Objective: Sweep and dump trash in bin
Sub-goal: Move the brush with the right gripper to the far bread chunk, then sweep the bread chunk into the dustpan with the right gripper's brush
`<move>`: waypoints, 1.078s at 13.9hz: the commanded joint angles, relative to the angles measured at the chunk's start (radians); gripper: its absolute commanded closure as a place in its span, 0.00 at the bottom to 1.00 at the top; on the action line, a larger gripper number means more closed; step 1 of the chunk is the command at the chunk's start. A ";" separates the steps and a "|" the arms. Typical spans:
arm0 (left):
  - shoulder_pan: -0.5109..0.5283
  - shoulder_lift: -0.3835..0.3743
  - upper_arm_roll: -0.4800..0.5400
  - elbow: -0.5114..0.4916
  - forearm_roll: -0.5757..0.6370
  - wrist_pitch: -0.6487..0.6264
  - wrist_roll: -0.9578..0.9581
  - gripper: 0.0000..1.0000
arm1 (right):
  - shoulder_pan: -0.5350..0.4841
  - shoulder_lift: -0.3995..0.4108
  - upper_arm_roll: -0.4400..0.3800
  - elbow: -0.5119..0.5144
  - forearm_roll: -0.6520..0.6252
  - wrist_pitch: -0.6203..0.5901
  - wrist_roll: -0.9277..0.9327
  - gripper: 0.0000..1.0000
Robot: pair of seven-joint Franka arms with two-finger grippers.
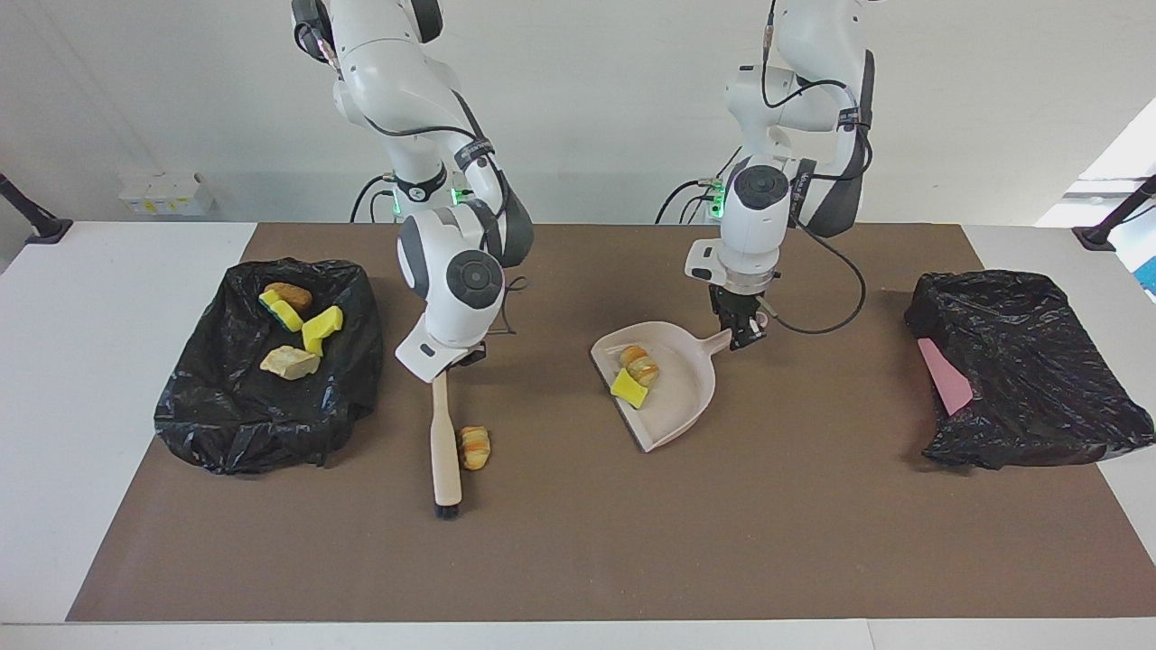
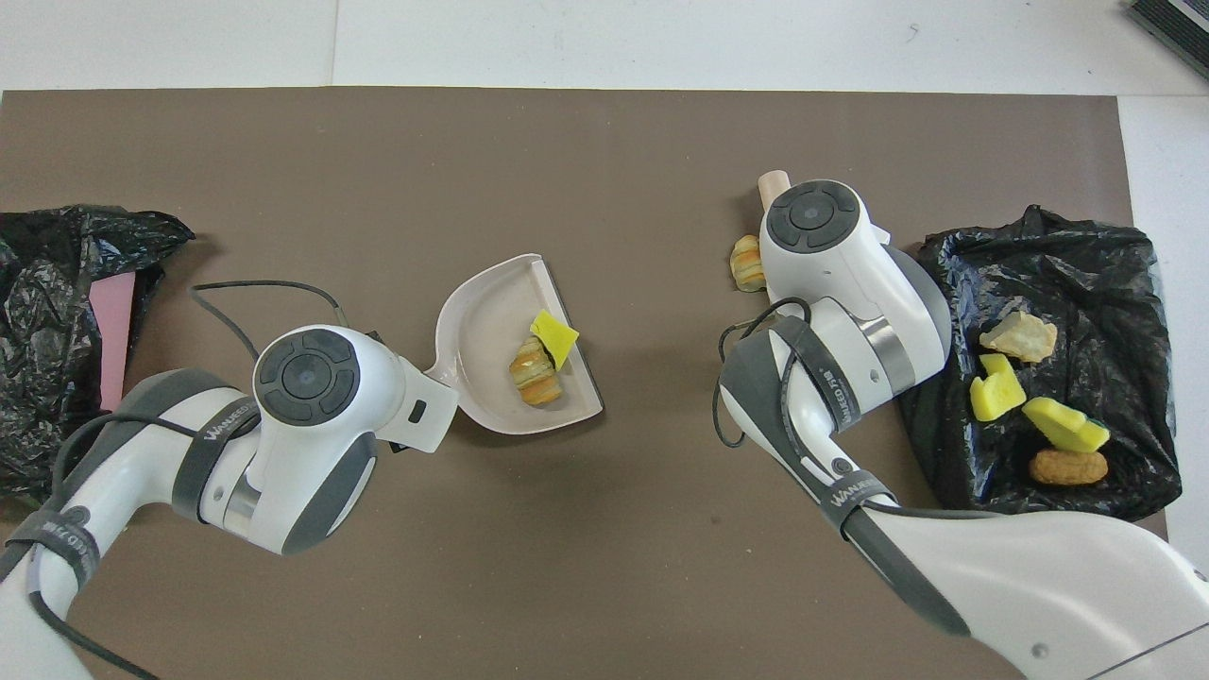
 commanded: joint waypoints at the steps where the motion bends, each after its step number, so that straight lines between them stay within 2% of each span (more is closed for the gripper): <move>1: -0.032 -0.007 0.005 0.001 -0.015 -0.049 -0.024 1.00 | 0.015 0.013 0.012 0.028 0.022 -0.046 -0.037 1.00; 5: -0.061 -0.011 0.005 0.017 -0.015 -0.118 -0.073 1.00 | 0.055 -0.010 0.061 0.005 0.123 -0.095 -0.073 1.00; 10: -0.062 -0.013 0.004 0.006 -0.013 -0.091 -0.053 1.00 | 0.193 -0.076 0.064 -0.074 0.273 -0.090 -0.064 1.00; 15: -0.061 -0.001 0.004 -0.002 -0.013 -0.017 0.005 1.00 | 0.280 -0.099 0.064 -0.075 0.379 -0.084 -0.024 1.00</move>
